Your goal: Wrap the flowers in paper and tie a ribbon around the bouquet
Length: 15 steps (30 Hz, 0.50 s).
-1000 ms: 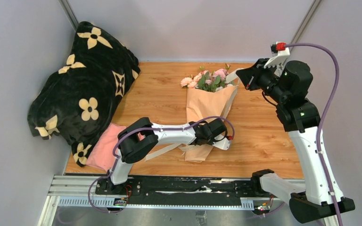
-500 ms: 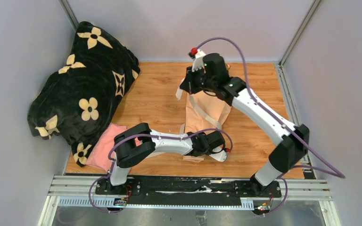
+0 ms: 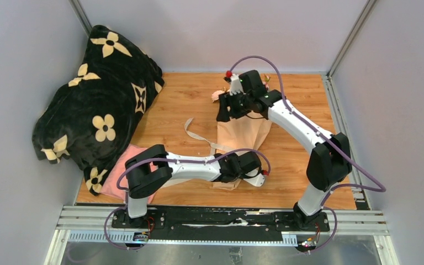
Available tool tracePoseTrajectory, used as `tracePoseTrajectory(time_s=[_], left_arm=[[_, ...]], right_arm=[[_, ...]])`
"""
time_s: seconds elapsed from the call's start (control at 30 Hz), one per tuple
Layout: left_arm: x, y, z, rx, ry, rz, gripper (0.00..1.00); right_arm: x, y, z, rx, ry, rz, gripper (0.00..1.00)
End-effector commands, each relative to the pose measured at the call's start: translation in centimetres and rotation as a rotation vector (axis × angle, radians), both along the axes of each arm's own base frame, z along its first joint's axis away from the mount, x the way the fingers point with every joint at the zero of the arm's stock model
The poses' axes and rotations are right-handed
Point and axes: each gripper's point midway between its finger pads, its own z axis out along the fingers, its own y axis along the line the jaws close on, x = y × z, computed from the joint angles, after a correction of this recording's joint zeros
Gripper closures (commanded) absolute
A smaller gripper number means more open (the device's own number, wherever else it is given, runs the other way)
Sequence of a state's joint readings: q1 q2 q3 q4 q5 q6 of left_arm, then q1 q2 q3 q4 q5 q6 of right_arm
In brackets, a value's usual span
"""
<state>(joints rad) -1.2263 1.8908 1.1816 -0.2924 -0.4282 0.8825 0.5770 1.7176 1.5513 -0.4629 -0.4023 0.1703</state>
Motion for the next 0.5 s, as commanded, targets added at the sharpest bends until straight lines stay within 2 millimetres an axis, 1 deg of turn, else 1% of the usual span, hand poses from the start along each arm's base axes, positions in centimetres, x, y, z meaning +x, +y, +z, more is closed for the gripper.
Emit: tracePoseTrajectory(time_s=[0.0, 0.07, 0.1, 0.17, 0.23, 0.27, 0.3, 0.33, 0.4, 0.47], left_arm=[[0.5, 0.7, 2.6, -0.021, -0.053, 0.028, 1.0], [0.9, 1.1, 4.0, -0.018, -0.089, 0.037, 1.0], [1.1, 1.2, 5.0, -0.021, -0.107, 0.035, 1.0], [1.5, 1.5, 7.2, -0.029, -0.156, 0.029, 1.0], [1.9, 1.7, 9.6, -0.045, -0.204, 0.026, 1.0], [2.1, 1.7, 11.2, -0.063, -0.229, 0.027, 1.0], [2.3, 1.9, 12.0, -0.066, -0.246, 0.028, 1.0], [2.5, 1.9, 13.4, -0.084, -0.265, 0.032, 0.99], [3.0, 2.2, 14.9, -0.096, -0.289, 0.036, 0.98], [3.9, 2.3, 16.4, -0.116, -0.315, 0.043, 0.97]], right_arm=[[-1.0, -3.8, -6.4, -0.042, 0.187, -0.043, 0.35], [-1.7, -4.9, -9.0, -0.069, 0.244, -0.048, 0.38], [-1.8, -5.3, -9.8, -0.068, 0.262, -0.05, 0.4], [-2.1, -5.4, -11.6, -0.036, 0.325, -0.037, 0.48], [-2.9, -4.9, -13.3, -0.004, 0.395, -0.004, 0.56], [-3.1, -4.8, -14.2, -0.001, 0.415, 0.004, 0.6], [-3.3, -4.8, -15.1, -0.002, 0.433, 0.008, 0.61], [-3.5, -4.8, -15.7, 0.005, 0.447, 0.009, 0.62], [-3.9, -4.8, -16.8, 0.018, 0.466, 0.007, 0.65], [-4.1, -4.8, -17.2, 0.036, 0.465, 0.008, 0.67]])
